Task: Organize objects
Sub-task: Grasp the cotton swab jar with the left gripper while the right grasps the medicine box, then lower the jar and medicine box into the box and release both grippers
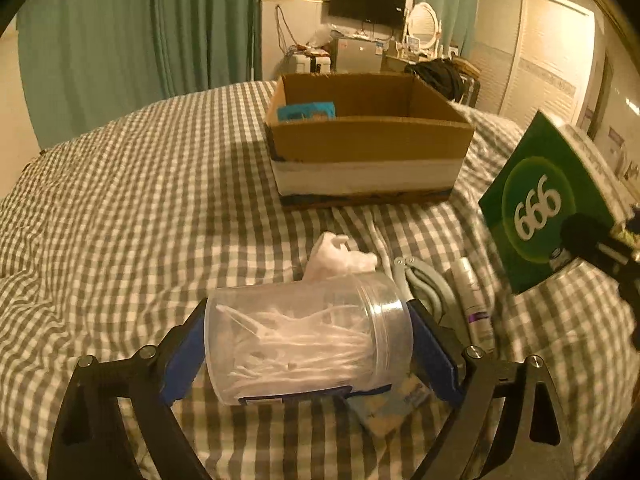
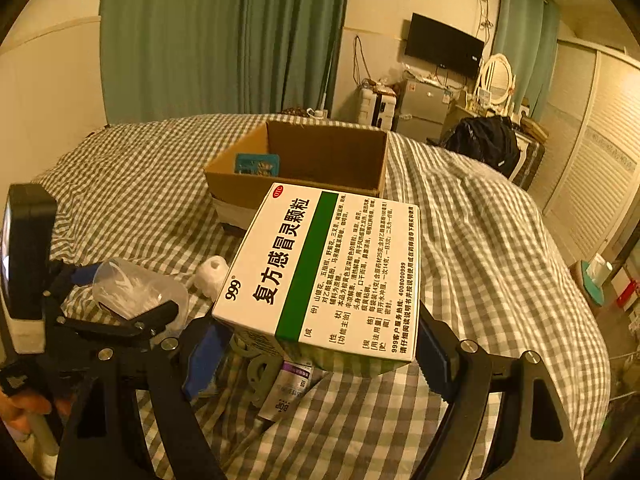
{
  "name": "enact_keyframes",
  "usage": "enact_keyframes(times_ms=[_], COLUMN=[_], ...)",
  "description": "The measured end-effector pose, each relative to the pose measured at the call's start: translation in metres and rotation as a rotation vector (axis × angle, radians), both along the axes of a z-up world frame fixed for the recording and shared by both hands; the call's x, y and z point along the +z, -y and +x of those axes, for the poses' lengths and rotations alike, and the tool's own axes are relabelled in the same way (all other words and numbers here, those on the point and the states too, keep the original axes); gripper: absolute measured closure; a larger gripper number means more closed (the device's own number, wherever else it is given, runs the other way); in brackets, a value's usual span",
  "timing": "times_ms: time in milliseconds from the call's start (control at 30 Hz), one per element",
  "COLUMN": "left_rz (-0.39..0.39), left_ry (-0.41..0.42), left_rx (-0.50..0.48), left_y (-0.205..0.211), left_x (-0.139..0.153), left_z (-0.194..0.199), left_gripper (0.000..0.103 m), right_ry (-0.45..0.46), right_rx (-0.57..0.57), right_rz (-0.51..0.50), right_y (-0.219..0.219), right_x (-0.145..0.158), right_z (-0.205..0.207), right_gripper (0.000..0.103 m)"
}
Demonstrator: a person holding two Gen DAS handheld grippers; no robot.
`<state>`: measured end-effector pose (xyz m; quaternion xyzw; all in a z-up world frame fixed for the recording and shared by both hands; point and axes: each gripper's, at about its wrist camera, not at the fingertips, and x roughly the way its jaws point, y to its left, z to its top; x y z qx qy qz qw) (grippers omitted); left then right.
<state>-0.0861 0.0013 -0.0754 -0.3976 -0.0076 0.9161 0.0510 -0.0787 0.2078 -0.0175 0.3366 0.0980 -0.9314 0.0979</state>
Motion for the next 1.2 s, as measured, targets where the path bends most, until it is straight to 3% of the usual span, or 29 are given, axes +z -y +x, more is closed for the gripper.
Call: enact_keyframes(times_ms=[300,467,700,900,1200], left_rz=[0.007,0.004,-0.009,-0.039,-0.045], left_ry=[-0.125,-0.193,-0.26,-0.243,-0.148], left_rx=[-0.018,-0.04,-0.028,-0.047,-0.063], left_y=[0.002,0.0,-0.003,-0.007,-0.02], left_x=[0.06,0.097,0.13,0.134,0.096], left_z=[0.007,-0.013,-0.061,-0.118,-0.202], left_gripper=[0.01,0.01,0.01,0.01,0.01], right_ry=[-0.075,-0.157,-0.18,-0.18,-0.118], right_rx=[0.003,0.005,0.062,0.041,0.031], right_rz=[0.046,0.056,-0.023,-0.077,-0.09], right_y=[0.004,0.001,0.004,0.005,0.007], right_x=[0.024,0.053,0.082,0.093,0.08], right_z=[0.004,-0.013,-0.062,-0.124,-0.221], right_gripper=[0.021,0.021,0.021,0.021,0.021])
